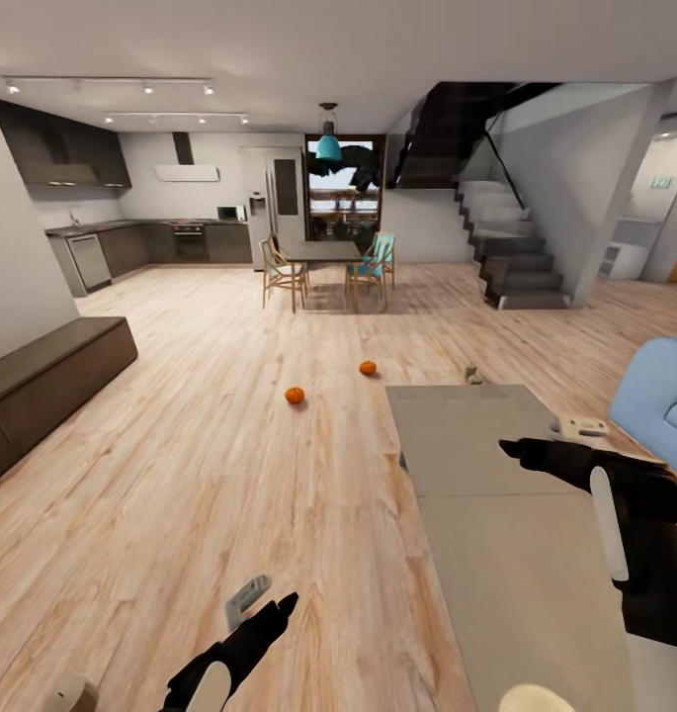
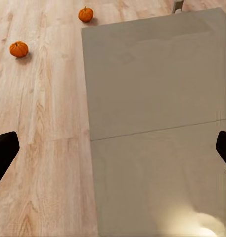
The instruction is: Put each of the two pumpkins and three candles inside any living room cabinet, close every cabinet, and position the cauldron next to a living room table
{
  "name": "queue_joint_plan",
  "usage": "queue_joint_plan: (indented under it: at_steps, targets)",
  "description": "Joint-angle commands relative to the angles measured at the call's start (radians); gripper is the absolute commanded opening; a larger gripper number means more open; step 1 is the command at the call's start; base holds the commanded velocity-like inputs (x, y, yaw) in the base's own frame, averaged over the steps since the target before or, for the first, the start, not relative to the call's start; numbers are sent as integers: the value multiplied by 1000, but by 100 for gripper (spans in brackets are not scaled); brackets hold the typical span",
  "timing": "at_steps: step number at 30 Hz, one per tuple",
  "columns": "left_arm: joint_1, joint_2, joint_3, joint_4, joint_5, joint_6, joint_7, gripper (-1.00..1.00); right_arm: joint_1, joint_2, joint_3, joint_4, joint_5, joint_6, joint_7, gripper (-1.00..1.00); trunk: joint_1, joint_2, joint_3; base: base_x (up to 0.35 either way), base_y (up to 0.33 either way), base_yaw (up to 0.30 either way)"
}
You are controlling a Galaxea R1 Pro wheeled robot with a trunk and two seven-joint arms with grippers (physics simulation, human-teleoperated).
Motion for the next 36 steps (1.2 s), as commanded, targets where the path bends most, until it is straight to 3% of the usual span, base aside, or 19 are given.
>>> queue_joint_plan:
  at_steps: [1, 14, 21, 36]
  targets:
    - [0, 0, -1, -3, 10, 3, 9, 100, -1, 0, 0, -1, -1, 4, 2, 100, 0, -1, -1, 70, -169, -27]
    - [0, 0, 0, -3, 11, 3, 7, 100, -1, 0, 1, -1, -1, 4, 2, 100, 0, -1, -1, 20, -43, -6]
    - [2, 0, 38, -3, 28, 3, 6, 100, -1, 0, 1, 0, -1, 4, 2, 100, 0, -1, -1, 166, -2, 0]
    - [3, 0, 50, -3, 34, 3, 6, 100, -1, 1, 1, -1, -1, 4, 2, 100, 0, -1, -1, 155, 0, 0]
